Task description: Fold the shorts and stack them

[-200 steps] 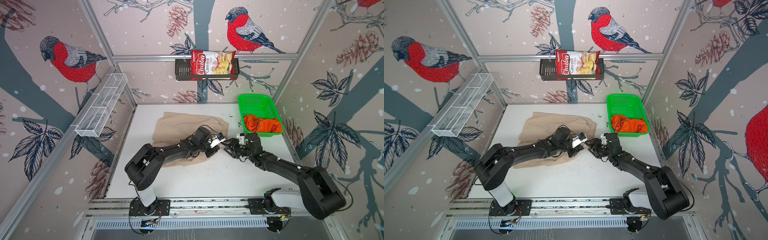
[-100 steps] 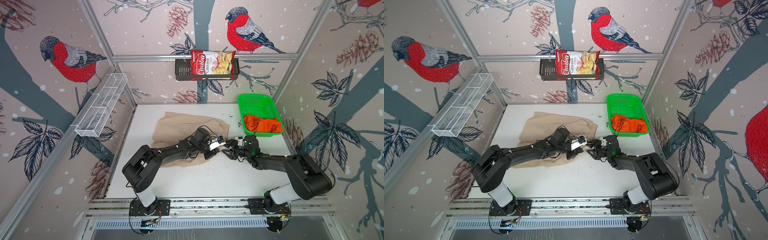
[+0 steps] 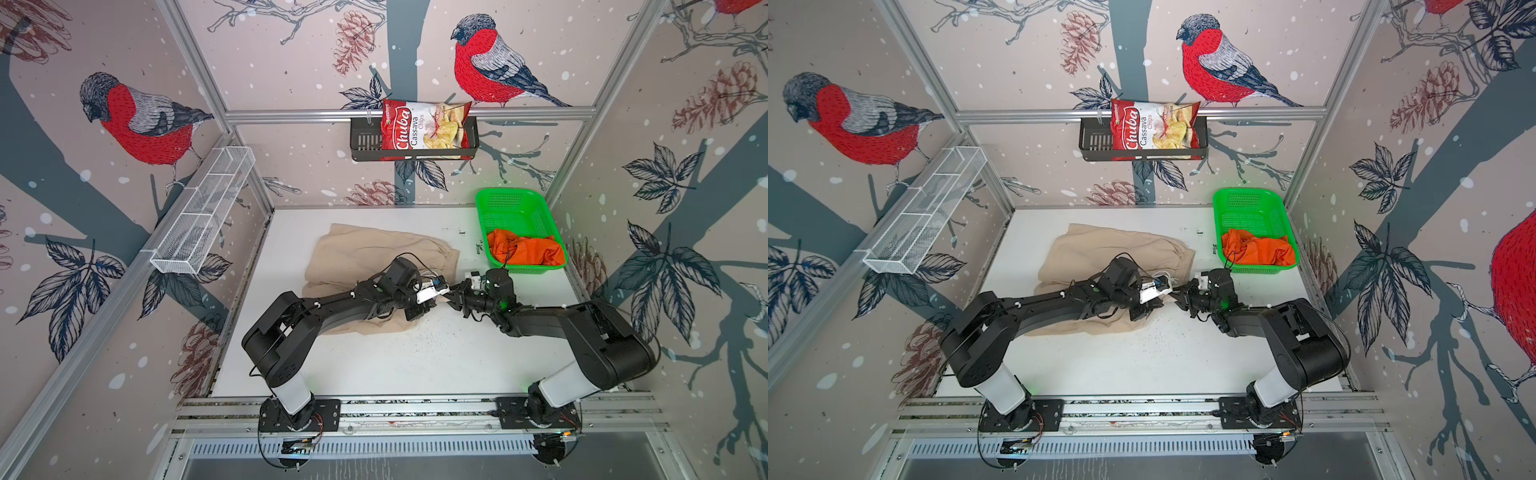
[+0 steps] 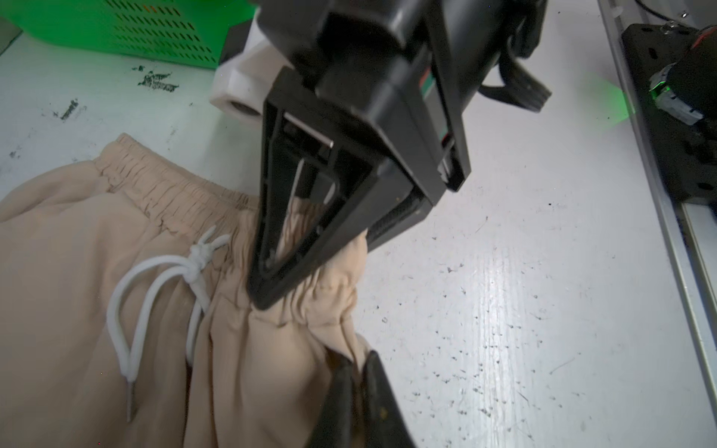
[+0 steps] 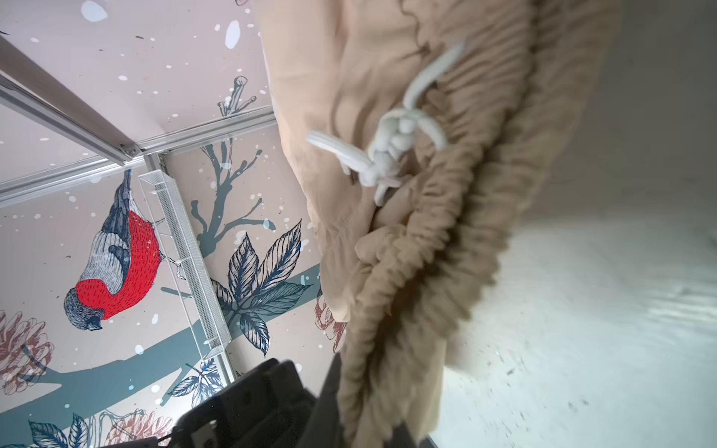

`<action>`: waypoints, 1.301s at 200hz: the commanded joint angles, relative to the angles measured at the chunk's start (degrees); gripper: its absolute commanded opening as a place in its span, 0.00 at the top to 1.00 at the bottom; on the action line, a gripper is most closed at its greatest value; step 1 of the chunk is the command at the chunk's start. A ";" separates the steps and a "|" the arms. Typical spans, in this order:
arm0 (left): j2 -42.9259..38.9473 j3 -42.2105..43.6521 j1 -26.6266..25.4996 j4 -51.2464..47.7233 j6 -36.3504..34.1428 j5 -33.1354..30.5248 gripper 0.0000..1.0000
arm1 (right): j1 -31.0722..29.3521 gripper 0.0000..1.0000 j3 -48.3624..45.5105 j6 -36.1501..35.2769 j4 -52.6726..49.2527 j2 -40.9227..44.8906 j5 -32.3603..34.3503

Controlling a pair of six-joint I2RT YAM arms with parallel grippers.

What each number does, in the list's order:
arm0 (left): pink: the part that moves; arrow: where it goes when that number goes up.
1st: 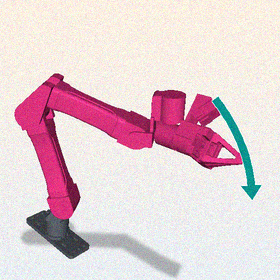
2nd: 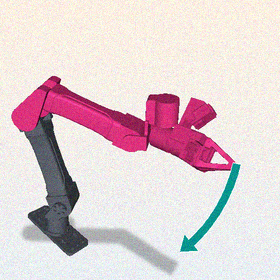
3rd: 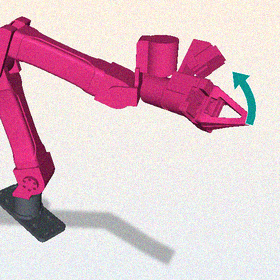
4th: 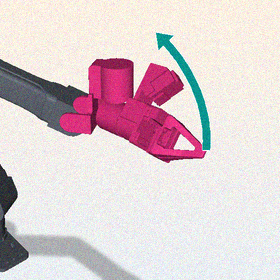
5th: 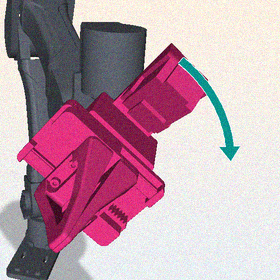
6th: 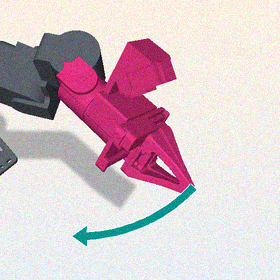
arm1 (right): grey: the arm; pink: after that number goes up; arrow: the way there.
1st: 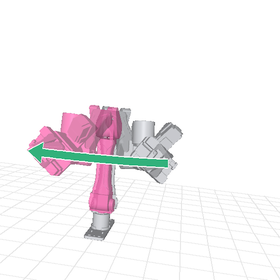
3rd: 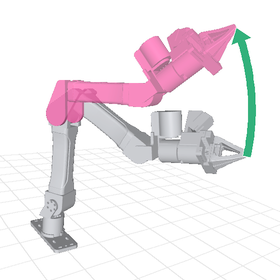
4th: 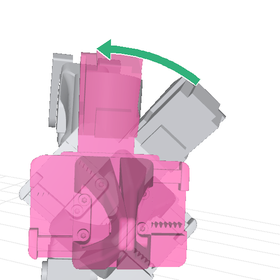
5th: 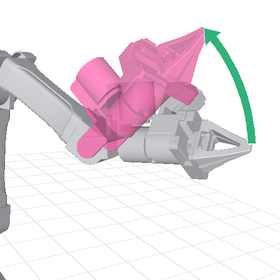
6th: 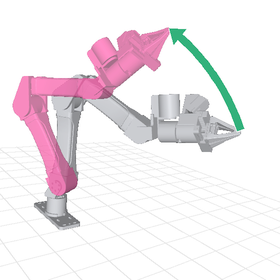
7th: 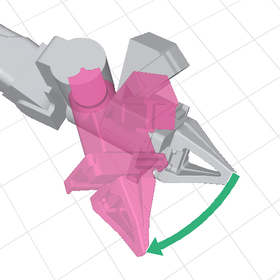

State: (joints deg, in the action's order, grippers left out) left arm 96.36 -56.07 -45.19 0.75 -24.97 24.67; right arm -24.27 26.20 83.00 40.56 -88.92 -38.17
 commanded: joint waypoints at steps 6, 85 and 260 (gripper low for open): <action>-2.33 1.45 -0.10 3.03 6.31 -6.51 0.60 | -1.47 0.92 3.70 1.41 -0.27 3.48 4.15; -11.85 8.04 -0.07 11.44 26.10 -26.21 0.40 | -7.72 0.92 25.86 -4.90 -17.80 6.67 17.59; -19.47 13.86 8.50 1.43 42.23 -29.48 0.38 | -8.85 0.93 39.66 -18.40 -31.56 5.81 28.63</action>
State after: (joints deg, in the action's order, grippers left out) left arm 78.26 -43.33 -37.80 6.52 12.93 -8.73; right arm -34.24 69.78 65.91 10.61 -84.23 -10.55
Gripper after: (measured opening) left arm 0.614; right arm 0.085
